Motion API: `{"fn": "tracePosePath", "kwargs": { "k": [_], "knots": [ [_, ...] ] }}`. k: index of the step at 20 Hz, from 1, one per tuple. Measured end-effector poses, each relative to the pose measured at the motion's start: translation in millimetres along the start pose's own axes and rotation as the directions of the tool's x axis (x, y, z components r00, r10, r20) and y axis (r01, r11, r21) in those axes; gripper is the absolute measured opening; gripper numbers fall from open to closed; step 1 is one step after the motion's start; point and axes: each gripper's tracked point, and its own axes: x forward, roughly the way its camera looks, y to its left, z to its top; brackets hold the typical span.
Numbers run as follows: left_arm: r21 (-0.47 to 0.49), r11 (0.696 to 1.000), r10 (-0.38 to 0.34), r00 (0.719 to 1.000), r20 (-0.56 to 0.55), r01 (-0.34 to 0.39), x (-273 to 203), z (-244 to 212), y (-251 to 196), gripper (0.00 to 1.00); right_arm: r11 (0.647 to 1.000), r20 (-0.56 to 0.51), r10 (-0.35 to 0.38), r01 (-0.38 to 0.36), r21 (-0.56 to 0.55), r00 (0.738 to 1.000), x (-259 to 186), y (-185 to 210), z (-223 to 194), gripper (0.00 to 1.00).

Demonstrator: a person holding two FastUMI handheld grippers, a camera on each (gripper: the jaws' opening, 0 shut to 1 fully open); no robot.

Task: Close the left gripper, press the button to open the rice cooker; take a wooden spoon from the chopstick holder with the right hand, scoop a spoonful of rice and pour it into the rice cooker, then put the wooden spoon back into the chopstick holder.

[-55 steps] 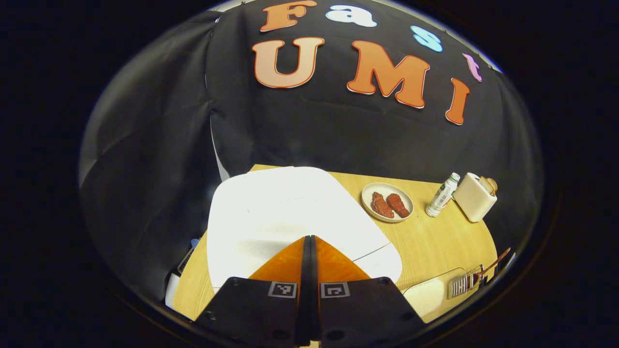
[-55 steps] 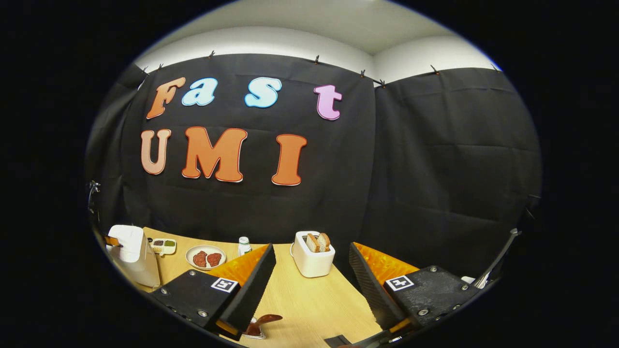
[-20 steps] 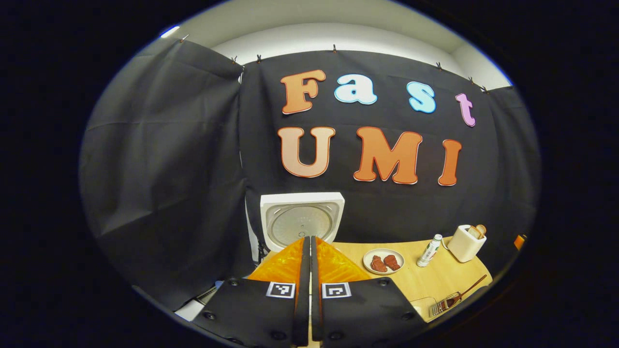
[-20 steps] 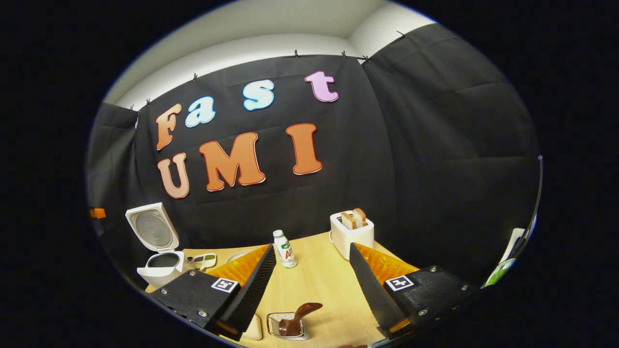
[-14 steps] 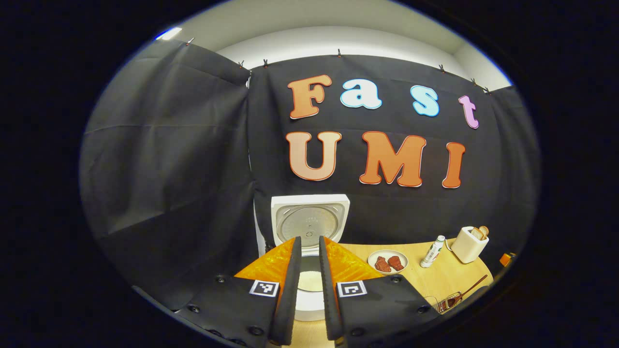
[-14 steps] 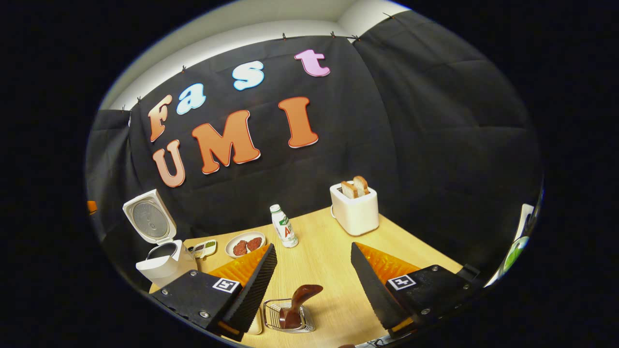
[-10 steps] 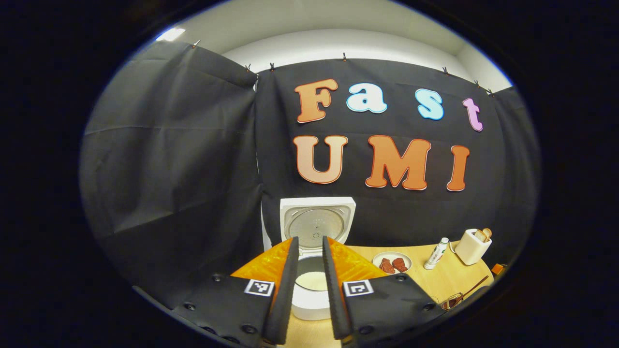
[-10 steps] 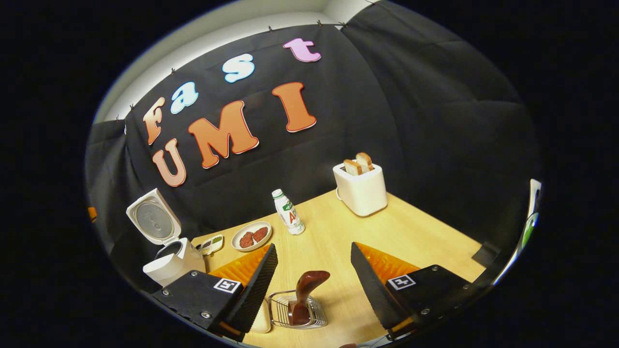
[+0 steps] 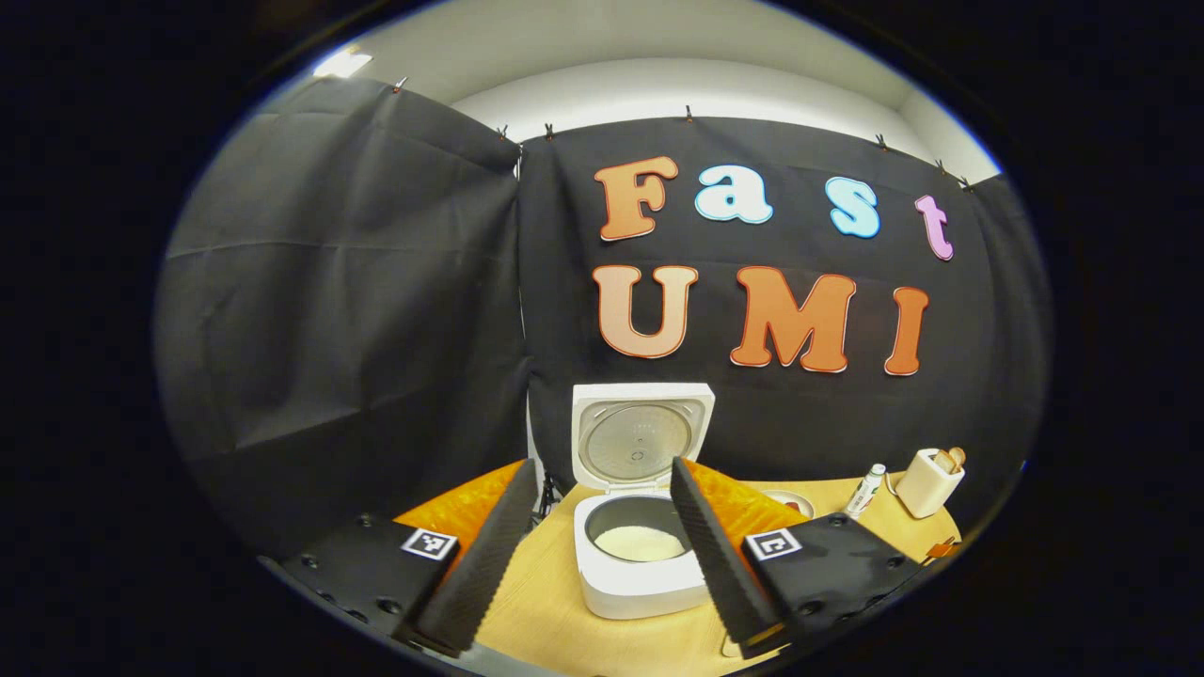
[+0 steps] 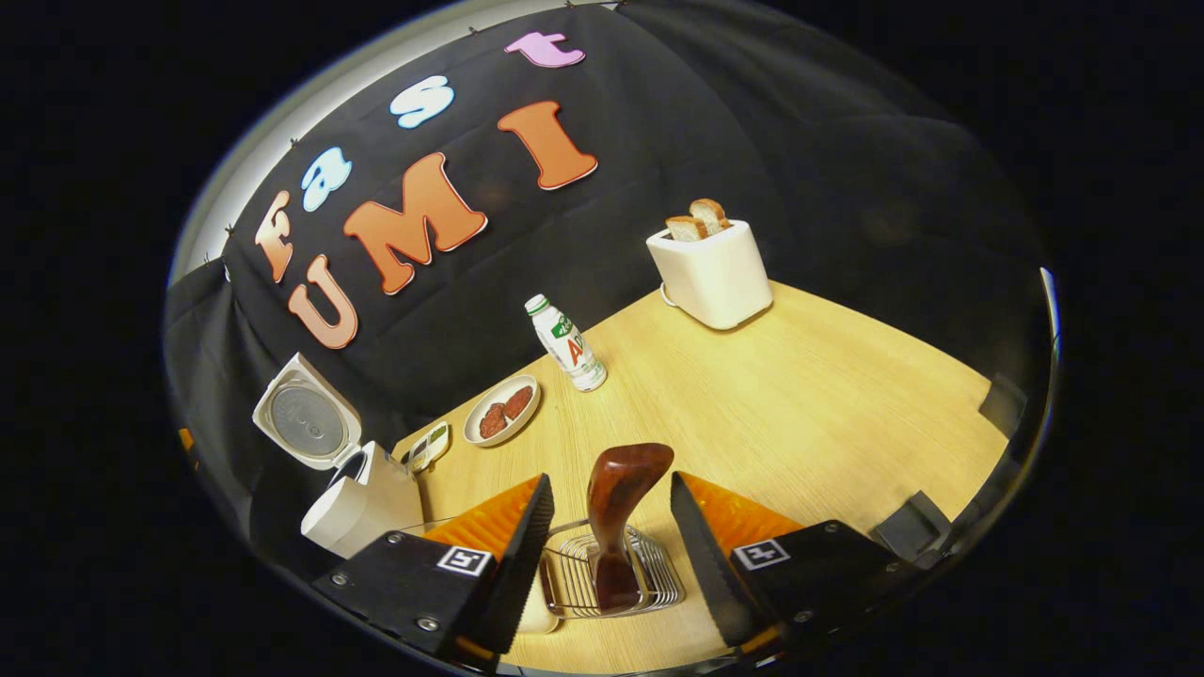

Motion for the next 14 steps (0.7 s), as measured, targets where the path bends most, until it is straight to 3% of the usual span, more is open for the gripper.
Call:
{"fn": "tracePosePath", "kwargs": {
  "k": [4, 5, 11, 14],
  "knots": [
    [0.007, 1.000, 0.001, 1.000, 0.013, -0.001, 4.0, 1.4, 5.3, 1.00, 1.000, -0.027, 0.000, 0.000, 0.009, 1.000, 2.4, 3.1, -6.5, 0.43],
    [0.007, 1.000, 0.003, 1.000, 0.013, -0.003, 5.5, 0.0, 8.2, 1.00, 1.000, -0.021, 0.003, -0.003, 0.018, 1.000, 5.9, 5.8, -6.8, 0.24],
    [0.004, 1.000, -0.009, 1.000, 0.014, 0.008, 16.1, 1.6, 22.5, 1.00, 0.992, 0.007, -0.051, 0.051, -0.111, 0.999, -2.7, 19.9, 2.7, 0.08],
    [-0.001, 1.000, -0.015, 1.000, 0.017, 0.015, 21.5, 0.0, 31.7, 1.00, 0.980, 0.045, -0.069, 0.076, -0.185, 0.997, -16.0, 36.8, 18.4, 0.07]
  ]
}}
